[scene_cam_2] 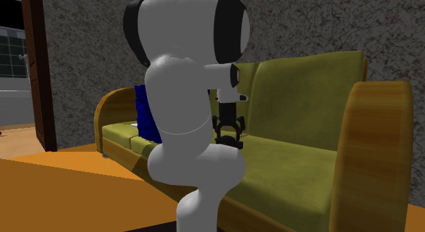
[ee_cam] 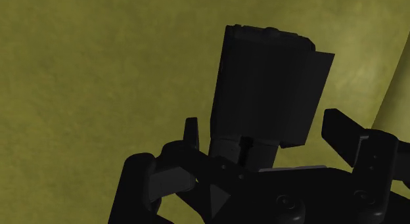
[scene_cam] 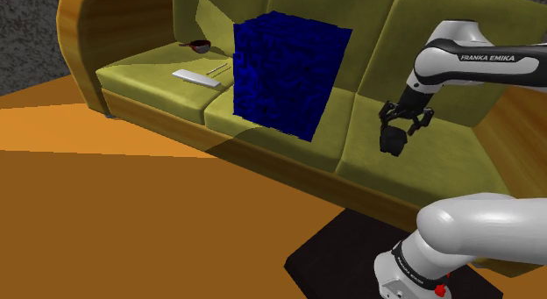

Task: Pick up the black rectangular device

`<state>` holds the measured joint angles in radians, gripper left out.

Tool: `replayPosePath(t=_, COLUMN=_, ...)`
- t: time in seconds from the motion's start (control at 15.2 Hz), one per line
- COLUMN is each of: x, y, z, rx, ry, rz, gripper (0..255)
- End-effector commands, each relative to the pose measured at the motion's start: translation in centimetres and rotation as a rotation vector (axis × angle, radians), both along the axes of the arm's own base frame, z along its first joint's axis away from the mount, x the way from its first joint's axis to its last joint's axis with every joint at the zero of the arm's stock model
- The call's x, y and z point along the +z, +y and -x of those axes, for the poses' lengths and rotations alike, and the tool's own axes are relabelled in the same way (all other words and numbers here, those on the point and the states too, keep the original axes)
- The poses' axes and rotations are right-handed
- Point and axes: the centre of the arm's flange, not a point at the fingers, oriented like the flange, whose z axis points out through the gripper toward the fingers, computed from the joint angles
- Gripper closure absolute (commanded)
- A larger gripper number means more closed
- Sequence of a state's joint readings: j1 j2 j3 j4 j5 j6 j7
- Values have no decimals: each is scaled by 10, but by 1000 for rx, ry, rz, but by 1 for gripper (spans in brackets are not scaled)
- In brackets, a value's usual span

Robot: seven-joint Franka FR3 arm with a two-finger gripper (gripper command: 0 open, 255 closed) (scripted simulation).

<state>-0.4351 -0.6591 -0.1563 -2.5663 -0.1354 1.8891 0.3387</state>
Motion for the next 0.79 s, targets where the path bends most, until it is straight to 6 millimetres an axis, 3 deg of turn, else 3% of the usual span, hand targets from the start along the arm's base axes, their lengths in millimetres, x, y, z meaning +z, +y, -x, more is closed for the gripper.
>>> replayPosePath(t=0.0, x=-4, y=1, z=1, rx=0, ry=-1, rz=0, gripper=0)
replayPosePath(t=0.07, x=-5, y=0, z=1, rx=0, ry=-1, rz=0, gripper=255)
replayPosePath(t=0.73, x=1, y=1, z=1, rx=0, ry=-1, rz=0, gripper=255)
